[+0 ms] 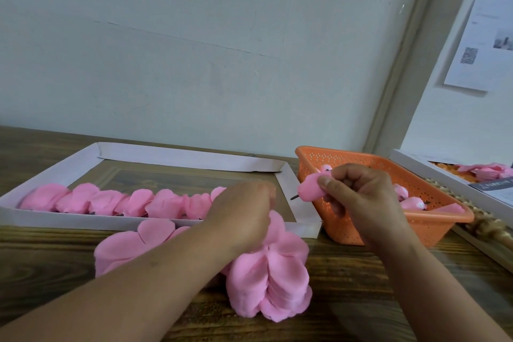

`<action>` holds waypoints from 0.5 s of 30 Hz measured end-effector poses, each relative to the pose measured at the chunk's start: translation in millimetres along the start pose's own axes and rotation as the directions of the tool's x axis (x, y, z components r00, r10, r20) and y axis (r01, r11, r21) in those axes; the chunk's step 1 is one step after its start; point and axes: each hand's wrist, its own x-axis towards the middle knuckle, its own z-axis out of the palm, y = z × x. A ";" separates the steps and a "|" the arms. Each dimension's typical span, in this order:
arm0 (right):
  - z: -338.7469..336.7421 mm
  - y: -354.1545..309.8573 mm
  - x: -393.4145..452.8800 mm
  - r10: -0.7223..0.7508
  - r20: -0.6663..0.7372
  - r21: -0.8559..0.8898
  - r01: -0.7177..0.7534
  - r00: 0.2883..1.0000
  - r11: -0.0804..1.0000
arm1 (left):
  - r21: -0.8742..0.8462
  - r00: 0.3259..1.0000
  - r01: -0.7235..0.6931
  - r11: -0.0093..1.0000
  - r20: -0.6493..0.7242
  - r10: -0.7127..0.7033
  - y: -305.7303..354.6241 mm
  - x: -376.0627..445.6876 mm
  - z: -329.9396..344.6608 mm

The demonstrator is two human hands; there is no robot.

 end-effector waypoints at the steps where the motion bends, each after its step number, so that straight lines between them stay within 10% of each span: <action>1: 0.0 0.1 -0.1 0.002 0.001 0.000 -0.002 1.000 1.000 | -0.070 0.999 0.029 0.997 0.020 -0.027 -1.2 -0.1 0.2; 10: 0.1 -2.5 -1.1 0.005 -0.012 0.028 -0.004 1.000 1.000 | -0.414 0.966 0.213 0.885 0.227 -0.126 -4.4 -1.9 -8.6; 15: 0.7 -4.2 -2.0 -0.005 -0.026 0.079 0.007 1.000 0.997 | -0.800 0.931 0.365 0.477 0.317 -0.181 -0.9 -7.5 -17.5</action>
